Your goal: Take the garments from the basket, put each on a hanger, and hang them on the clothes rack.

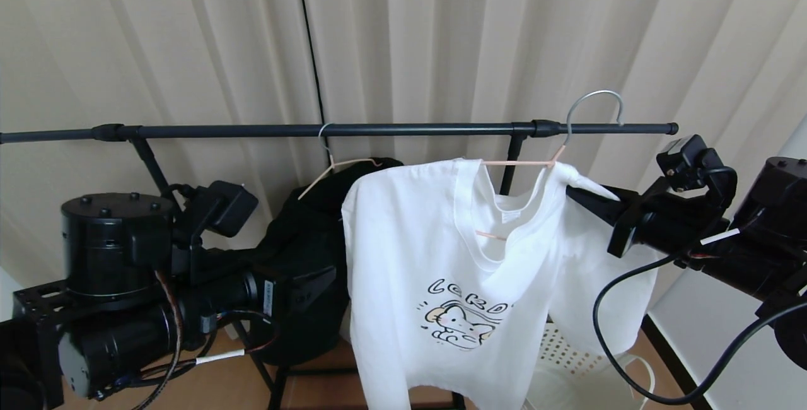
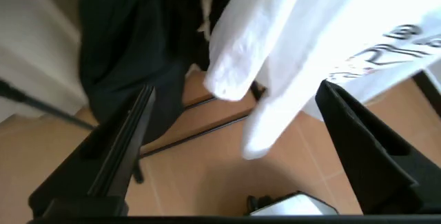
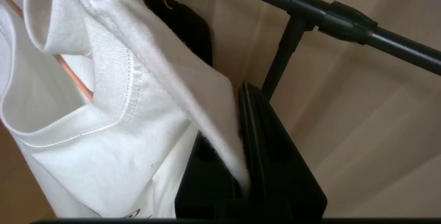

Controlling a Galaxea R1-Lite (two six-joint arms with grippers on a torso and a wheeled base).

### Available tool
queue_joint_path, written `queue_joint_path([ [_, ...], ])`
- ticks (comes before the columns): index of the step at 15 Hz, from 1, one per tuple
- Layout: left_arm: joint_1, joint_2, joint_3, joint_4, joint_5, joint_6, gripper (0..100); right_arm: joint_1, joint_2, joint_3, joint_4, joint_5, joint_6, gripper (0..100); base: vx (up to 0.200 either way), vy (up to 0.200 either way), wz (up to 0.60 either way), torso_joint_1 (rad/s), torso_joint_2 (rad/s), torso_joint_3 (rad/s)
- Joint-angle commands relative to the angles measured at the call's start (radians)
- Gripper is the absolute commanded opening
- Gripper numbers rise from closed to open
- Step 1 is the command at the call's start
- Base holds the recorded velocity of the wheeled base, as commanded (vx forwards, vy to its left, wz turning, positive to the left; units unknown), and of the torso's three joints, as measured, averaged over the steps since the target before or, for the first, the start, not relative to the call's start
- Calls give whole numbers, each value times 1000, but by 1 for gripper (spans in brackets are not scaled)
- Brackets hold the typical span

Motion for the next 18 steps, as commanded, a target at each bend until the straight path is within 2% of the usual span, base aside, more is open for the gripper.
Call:
queue_joint_path([
  [1, -26, -50, -49, 12, -9, 0, 100, 2, 9, 6, -2, 8, -2, 0, 0, 0, 0, 0, 0, 0],
  [4, -84, -74, -189, 179, -27, 37, 100, 11, 14, 23, 0, 40, -5, 0, 0, 0, 0, 0, 0, 0],
  [7, -86, -91, -270, 288, -118, 92, 100, 34, 14, 37, 0, 48, -5, 0, 0, 0, 0, 0, 0, 0],
  [9, -89, -93, -328, 386, -130, 156, 100, 59, 14, 50, 0, 48, -6, 0, 0, 0, 0, 0, 0, 0],
  [14, -126, -82, -362, 454, -130, 302, 100, 132, 14, 86, -2, 46, -37, 0, 0, 0, 0, 0, 0, 0],
  [16, -141, -71, -362, 454, -132, 322, 100, 143, 12, 90, -2, 48, -40, 0, 0, 0, 0, 0, 0, 0],
  [18, -153, -56, -362, 452, -175, 346, 100, 162, 9, 99, -3, 46, -42, 0, 0, 0, 0, 0, 0, 0],
])
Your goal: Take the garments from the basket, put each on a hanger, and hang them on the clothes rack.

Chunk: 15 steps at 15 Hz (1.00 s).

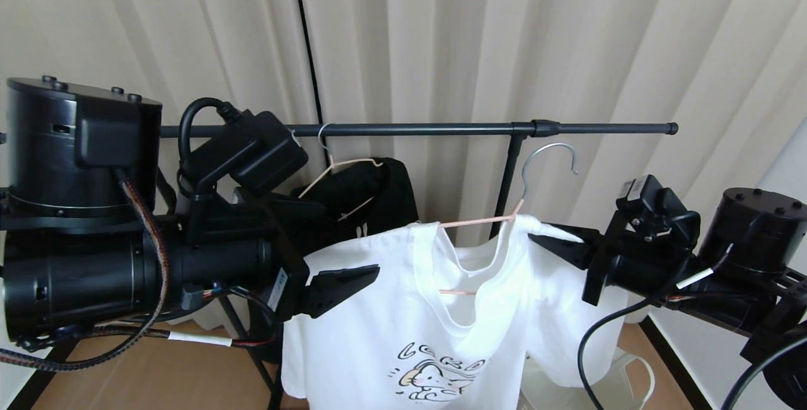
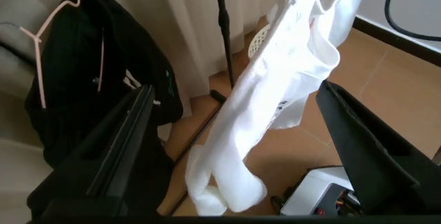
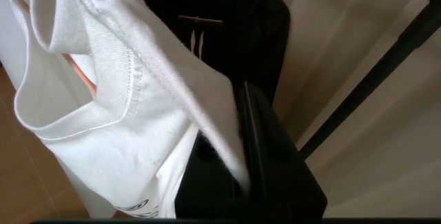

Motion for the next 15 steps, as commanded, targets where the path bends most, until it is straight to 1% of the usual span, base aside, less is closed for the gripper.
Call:
queue_joint_path([
  [1, -12, 21, 2, -1, -21, 12, 100, 14, -3, 6, -1, 0, -1, 0, 0, 0, 0, 0, 0, 0],
  [5, -55, 65, -4, -6, -27, 18, 100, 34, -14, 16, -3, 0, -3, 0, 0, 0, 0, 0, 0, 0],
  [8, -70, 91, -10, -9, -29, 18, 100, 49, -14, 18, -5, 0, -3, 0, 0, 0, 0, 0, 0, 0],
  [13, -90, 131, -30, -10, -29, 18, 100, 50, -16, 21, -5, 0, -4, 0, 0, 0, 0, 0, 0, 0],
  [14, -90, 134, -35, -15, -29, 18, 100, 50, -16, 21, -5, 0, -3, 0, 0, 0, 0, 0, 0, 0],
  [15, -91, 151, -37, -41, -29, 17, 100, 50, -19, 21, -5, 0, -3, 0, 0, 0, 0, 0, 0, 0],
])
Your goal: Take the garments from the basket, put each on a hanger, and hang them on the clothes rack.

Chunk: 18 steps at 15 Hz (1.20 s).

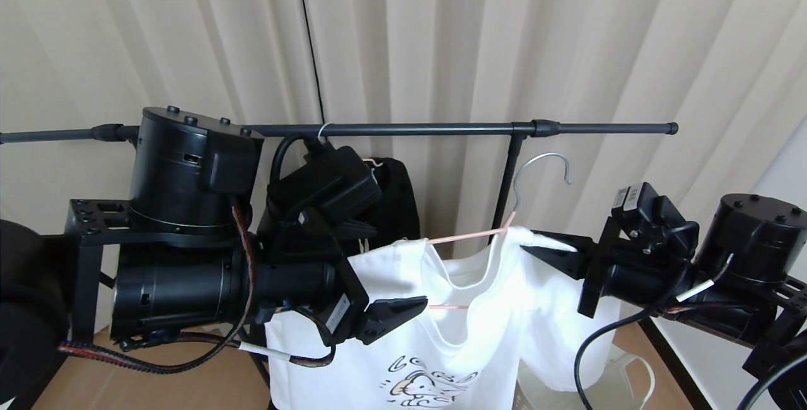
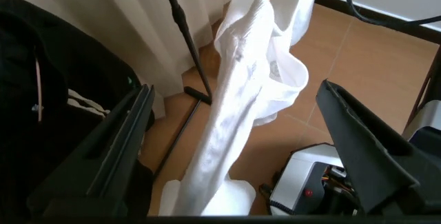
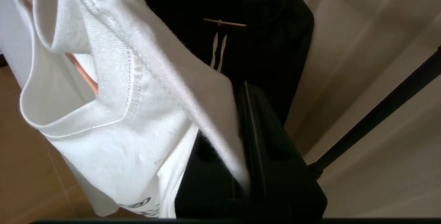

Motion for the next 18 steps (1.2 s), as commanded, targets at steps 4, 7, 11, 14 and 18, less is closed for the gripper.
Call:
queue_joint_path([
  [4, -9, 51, -4, -40, 1, -2, 100, 0, -7, 0, 0, 1, -1, 0, 0, 0, 0, 0, 0, 0],
  [7, -9, 65, -13, -42, 4, -7, 100, 0, -18, 2, 0, 1, 0, 0, 0, 0, 0, 0, 0, 0],
  [11, -9, 64, -11, -42, 4, -4, 0, 0, -25, 5, 0, 1, -1, 0, 0, 0, 0, 0, 0, 0],
  [14, -8, 62, -8, -42, 8, -5, 0, 0, -25, 5, 0, 1, -1, 0, 0, 0, 0, 0, 0, 0],
  [18, -8, 59, -7, -42, 11, -5, 0, 0, -25, 5, -3, -1, -1, 0, 0, 0, 0, 0, 0, 0],
])
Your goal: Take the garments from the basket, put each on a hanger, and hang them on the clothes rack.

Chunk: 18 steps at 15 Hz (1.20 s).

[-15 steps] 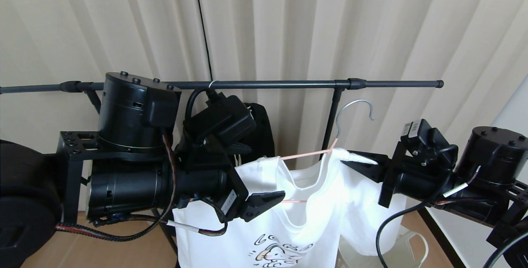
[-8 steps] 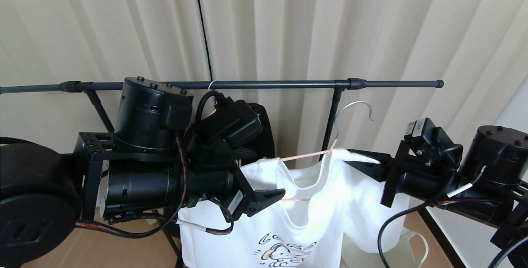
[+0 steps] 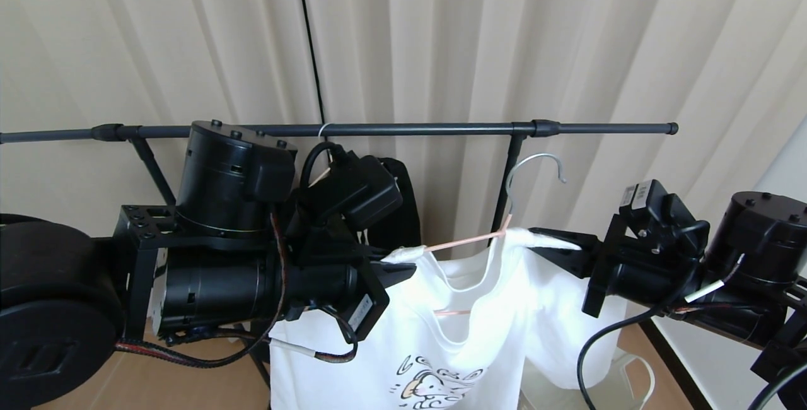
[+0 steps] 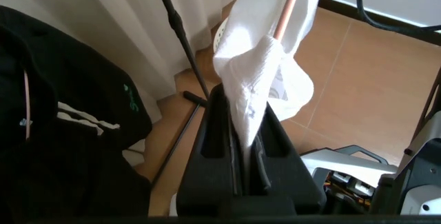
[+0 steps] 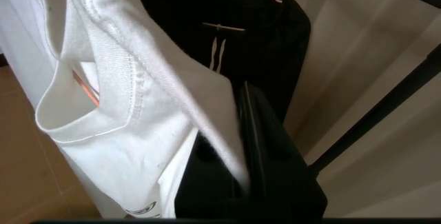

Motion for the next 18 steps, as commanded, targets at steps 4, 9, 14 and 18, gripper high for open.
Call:
queue_joint_path([
  [4, 4, -6, 5, 1, 3, 0, 0, 0, -2, 0, -1, -4, -46, 0, 0, 0, 0, 0, 0, 0],
  [9, 7, -25, 24, -1, 28, 0, 0, -1, -2, 0, -1, -4, -46, 0, 0, 0, 0, 0, 0, 0],
  [14, 24, -25, 53, -76, 61, -2, 0, -18, -31, 12, 5, 2, -46, 100, 0, 0, 0, 0, 0, 0],
  [18, 44, -32, 59, -85, 63, -2, 0, -33, -43, 15, 5, 3, -49, 100, 0, 0, 0, 0, 0, 0],
])
